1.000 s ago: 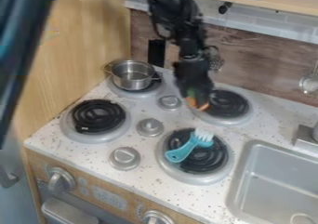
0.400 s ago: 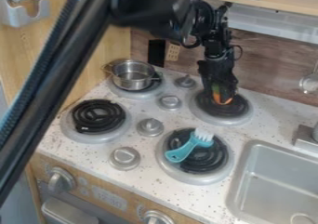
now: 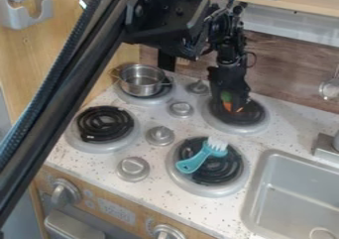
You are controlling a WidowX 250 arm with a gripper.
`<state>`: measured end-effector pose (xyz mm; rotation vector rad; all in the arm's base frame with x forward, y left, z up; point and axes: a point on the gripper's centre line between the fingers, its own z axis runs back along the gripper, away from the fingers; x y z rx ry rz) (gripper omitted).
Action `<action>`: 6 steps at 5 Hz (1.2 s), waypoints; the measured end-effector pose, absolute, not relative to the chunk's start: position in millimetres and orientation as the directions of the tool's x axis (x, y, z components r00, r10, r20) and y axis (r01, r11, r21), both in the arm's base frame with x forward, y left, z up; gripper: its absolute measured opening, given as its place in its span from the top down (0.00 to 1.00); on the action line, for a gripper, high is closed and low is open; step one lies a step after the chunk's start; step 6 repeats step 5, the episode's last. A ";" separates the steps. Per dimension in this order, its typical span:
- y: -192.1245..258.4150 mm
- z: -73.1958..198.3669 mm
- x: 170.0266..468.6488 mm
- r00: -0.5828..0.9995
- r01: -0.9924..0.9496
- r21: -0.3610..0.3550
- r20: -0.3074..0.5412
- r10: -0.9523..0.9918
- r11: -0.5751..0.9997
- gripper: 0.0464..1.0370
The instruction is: Take the orange object and put it on the top right burner
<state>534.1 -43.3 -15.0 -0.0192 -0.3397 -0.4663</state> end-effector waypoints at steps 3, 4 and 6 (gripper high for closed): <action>-30.9 36.5 485.3 0.799 0.420 0.127 0.417 -0.433 0.898 0.04; -22.3 39.2 454.4 0.846 0.373 0.098 0.373 -0.382 0.922 0.04; -14.2 40.6 427.3 0.905 0.292 0.049 0.307 -0.293 0.955 0.04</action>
